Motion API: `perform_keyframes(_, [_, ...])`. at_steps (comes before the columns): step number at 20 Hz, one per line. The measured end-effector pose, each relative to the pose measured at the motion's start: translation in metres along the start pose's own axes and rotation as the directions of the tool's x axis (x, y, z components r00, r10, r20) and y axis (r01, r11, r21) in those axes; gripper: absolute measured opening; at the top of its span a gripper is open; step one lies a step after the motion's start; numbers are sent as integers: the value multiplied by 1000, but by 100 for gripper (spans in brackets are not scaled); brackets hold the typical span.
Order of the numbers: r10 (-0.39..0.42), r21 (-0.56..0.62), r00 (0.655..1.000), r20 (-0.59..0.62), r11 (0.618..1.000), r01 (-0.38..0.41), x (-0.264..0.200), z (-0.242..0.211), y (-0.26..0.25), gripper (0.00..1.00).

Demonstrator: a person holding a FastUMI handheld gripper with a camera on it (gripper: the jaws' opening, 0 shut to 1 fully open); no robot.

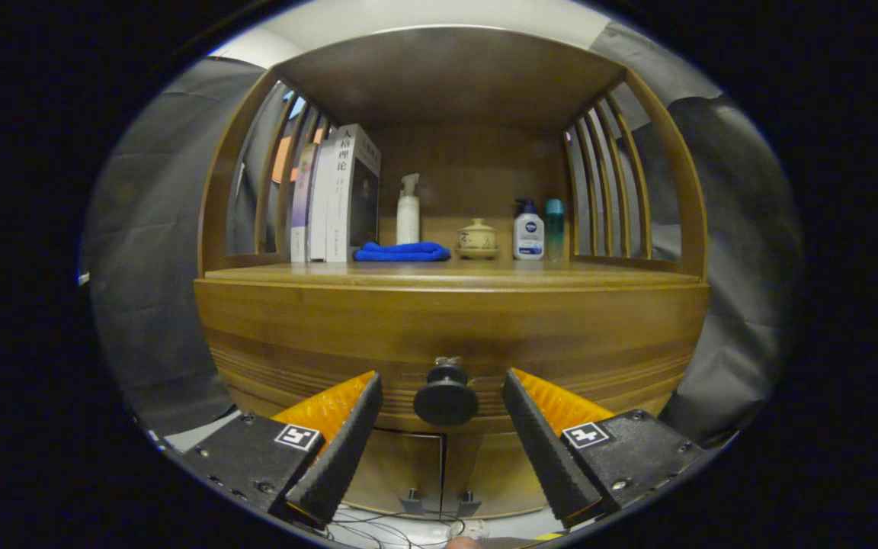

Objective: Pull open the drawer, take out the items inside it, and place them on the countertop above the cabinet.

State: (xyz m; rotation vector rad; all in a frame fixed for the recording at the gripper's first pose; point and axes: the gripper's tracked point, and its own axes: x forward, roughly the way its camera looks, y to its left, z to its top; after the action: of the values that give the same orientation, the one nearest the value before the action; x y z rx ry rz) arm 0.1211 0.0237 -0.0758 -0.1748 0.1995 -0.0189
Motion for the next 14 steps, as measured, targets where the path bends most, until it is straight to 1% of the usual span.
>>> perform_keyframes(3, [7, 10, 1000, -11, 1000, -6, 4, 0, 1, 100])
perform_keyframes(5, [4, 3, 1000, -25, 1000, -4, 7, -1, 2, 98])
perform_keyframes(8, [11, 9, 999, -46, 1000, -11, 8, -3, 3, 85])
perform_keyframes(11, [-17, 20, 999, -38, 1000, 18, 11, -2, -4, 67])
perform_keyframes(14, [-16, 0, 999, -44, 1000, 16, 10, -4, -4, 48])
